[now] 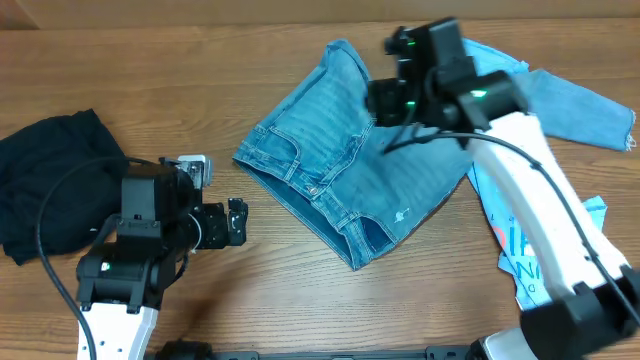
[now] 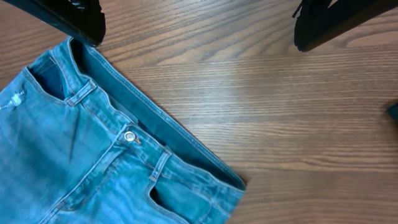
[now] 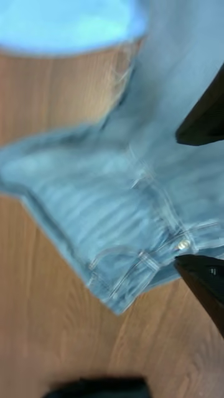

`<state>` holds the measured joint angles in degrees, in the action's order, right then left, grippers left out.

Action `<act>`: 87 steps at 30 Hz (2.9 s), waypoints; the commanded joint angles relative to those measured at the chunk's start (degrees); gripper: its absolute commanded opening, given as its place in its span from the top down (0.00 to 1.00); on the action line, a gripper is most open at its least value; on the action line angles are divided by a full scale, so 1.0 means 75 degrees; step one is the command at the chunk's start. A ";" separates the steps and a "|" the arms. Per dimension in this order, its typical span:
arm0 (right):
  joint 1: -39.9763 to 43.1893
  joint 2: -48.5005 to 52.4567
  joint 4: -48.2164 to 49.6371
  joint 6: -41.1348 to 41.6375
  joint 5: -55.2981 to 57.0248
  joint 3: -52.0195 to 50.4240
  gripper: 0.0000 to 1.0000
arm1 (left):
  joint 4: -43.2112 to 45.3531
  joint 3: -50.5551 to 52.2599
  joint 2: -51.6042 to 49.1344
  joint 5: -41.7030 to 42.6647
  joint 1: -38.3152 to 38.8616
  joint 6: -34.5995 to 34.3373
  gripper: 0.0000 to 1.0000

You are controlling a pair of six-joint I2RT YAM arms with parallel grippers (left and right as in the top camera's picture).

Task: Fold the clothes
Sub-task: 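Lift the jeans with the right gripper and drop them mid-table, then grasp the jeans waistband with the left gripper and pull it left, then grasp a jeans leg hem with the right gripper and pull it right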

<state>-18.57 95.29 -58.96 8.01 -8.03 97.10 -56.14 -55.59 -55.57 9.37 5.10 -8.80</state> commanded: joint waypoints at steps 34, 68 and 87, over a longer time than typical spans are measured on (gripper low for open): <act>0.2180 -0.0804 -0.2757 0.0090 0.0414 0.0169 0.37 | 0.4689 -0.2122 -0.4916 0.0338 -0.1897 -0.0886 0.96; 0.2218 0.2862 0.0956 -0.0017 0.0326 -0.3308 0.77 | 0.0950 -0.2949 -0.9087 0.0731 -0.0868 -0.0545 0.03; 0.9401 0.3255 0.2591 0.2664 -0.0076 -0.2180 0.64 | -0.0621 -0.2943 -0.9591 0.0729 -0.0868 -0.0425 0.03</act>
<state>50.98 117.69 -38.41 21.98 -12.34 78.61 -58.13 -83.37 -119.92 15.29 -1.58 -11.79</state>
